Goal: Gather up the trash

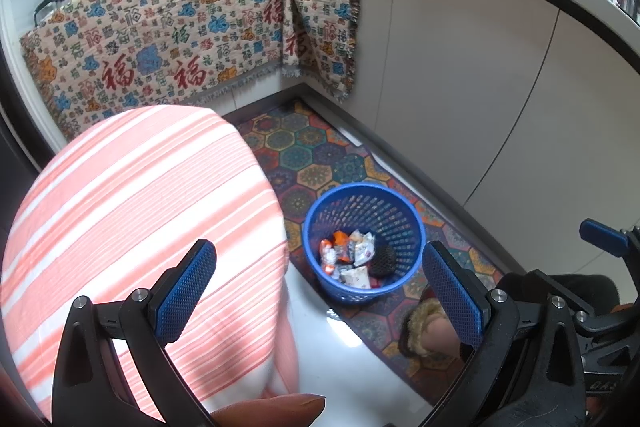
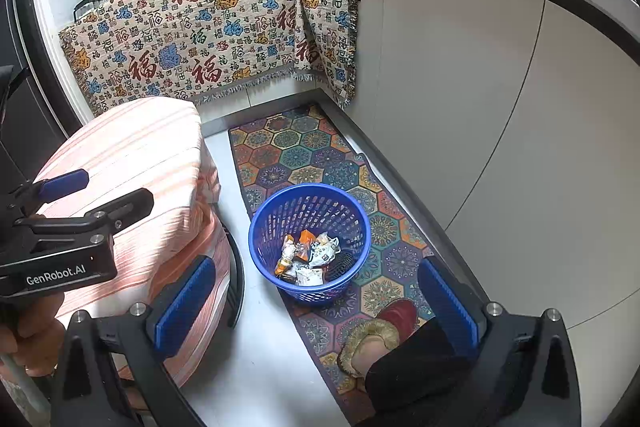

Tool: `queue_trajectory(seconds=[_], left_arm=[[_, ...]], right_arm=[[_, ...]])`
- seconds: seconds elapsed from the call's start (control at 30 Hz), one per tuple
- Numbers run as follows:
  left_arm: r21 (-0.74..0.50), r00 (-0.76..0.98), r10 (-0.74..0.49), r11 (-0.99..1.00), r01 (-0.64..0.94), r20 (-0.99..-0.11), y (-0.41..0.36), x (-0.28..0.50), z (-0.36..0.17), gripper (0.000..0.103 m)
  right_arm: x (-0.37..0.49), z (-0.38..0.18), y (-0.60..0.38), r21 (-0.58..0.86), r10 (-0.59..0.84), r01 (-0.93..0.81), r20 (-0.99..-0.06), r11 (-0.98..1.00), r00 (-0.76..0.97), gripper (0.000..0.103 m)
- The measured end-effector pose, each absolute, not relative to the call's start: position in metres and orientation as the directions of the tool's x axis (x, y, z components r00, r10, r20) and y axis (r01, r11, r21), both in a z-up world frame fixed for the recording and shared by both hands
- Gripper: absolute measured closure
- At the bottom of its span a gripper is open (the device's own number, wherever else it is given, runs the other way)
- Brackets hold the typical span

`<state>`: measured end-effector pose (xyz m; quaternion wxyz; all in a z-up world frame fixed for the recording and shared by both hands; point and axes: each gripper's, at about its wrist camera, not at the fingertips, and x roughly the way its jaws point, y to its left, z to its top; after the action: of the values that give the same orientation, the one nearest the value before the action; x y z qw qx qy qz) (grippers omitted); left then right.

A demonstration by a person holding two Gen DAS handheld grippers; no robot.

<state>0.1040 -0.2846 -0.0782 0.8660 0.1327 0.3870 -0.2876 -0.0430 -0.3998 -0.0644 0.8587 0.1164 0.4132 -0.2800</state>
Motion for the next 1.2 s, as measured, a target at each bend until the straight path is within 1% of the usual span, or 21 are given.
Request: queue_trajectory(seconds=[1.2], left_arm=[[0.009, 0.537, -0.394, 0.8, 0.599, -0.746, -0.2914, 0.1007, -0.078, 0.001]], right_arm=[[-0.0417, -0.0642, -0.4001, -0.029, -0.379, 0.574, -0.777, 0.819, 0.502, 0.0]])
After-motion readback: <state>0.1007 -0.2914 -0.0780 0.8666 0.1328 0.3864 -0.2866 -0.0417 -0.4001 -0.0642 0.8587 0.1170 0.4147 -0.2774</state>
